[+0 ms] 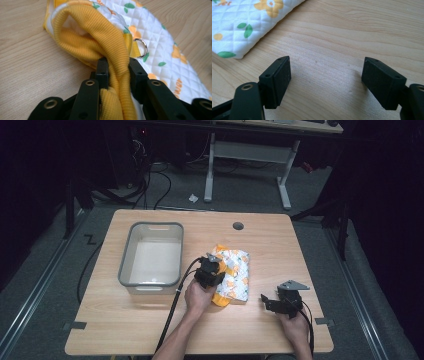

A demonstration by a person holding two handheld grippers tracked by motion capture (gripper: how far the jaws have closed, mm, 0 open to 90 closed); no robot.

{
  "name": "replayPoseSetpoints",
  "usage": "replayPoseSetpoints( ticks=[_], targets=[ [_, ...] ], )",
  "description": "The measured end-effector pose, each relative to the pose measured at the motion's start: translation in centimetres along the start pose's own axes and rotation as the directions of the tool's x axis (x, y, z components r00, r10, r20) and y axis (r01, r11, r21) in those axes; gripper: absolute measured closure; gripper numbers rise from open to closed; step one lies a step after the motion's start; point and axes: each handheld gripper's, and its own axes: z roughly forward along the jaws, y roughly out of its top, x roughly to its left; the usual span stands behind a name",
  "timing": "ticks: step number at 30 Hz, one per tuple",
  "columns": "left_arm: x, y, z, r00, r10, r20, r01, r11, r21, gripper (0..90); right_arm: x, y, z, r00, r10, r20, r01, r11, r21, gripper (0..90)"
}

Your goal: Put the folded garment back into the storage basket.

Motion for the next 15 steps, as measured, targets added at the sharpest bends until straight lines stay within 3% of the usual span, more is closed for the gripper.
replayPoseSetpoints(
  ticks=[15],
  targets=[
    [-0.6,0.4,-3.2,0.9986,0.029,0.044,-0.025,0.9963,-0.082,73.7,0.0,0.0,0.0,1.0000,-0.001,-0.001,0.001,1.000,-0.001,23.7]
  ],
)
